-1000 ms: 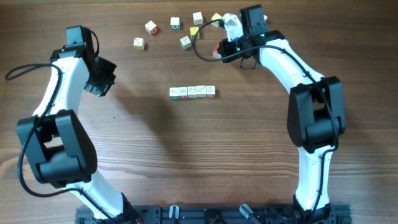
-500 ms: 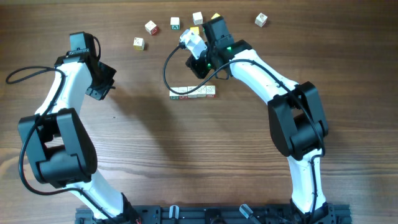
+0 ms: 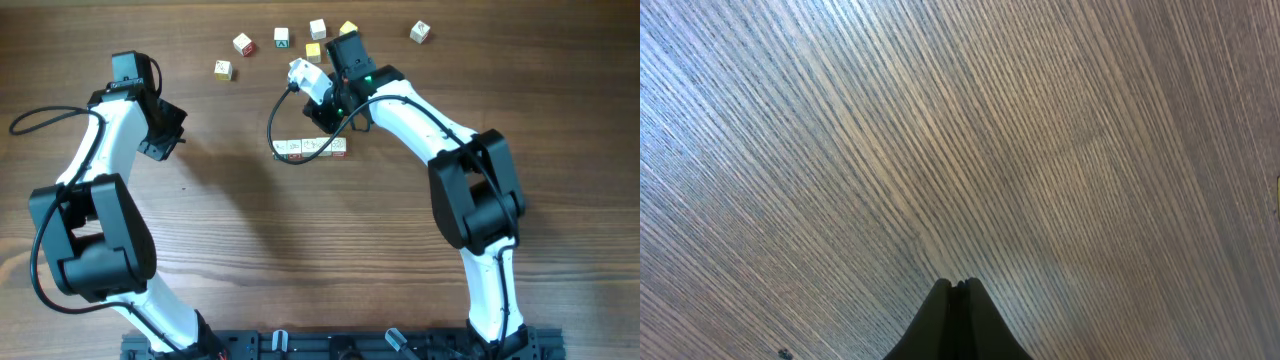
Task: Form a horizontal line
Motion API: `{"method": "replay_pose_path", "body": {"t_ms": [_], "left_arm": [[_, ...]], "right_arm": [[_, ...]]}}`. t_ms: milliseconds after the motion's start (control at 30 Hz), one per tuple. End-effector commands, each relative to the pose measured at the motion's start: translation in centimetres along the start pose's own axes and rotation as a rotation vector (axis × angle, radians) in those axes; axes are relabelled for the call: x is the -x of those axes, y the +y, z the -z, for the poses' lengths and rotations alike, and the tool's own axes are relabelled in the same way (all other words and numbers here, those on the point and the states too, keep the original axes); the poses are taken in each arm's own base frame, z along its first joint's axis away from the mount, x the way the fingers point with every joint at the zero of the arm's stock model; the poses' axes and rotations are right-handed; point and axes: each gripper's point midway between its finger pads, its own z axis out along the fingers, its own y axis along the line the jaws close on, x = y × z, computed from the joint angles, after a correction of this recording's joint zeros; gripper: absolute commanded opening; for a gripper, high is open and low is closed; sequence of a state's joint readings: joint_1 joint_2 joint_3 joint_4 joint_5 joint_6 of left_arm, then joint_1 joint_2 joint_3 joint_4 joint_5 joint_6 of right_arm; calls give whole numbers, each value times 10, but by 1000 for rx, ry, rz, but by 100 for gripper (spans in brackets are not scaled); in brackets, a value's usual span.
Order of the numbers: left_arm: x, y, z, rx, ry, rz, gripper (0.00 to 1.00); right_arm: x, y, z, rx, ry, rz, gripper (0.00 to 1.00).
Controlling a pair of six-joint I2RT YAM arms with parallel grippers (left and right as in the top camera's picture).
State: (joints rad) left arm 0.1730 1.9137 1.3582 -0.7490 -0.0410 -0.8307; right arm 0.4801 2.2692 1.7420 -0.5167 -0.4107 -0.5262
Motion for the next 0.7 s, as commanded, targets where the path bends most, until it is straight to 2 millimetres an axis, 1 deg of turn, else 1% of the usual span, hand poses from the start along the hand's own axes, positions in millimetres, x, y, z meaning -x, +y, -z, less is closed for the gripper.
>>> {"method": "replay_pose_path", "body": {"t_ms": [0,167,433,600,667], "left_arm": [[2,5,2,15,-20,-10,4],[2,5,2,15,-19,-11,4],[2,5,2,15,-19,-11,4],[2,5,2,15,-19,-11,4],[2,5,2,15,-19,-11,4]], "right_arm": [[-10,2,-15,24,23,16,4],[-11,3,-15,27,27,48,4],[-16,4,-15,34,44,204,4],[-26,10,-15,67,76,342,4],[-28,9,-14,61,87,349,4]]}}
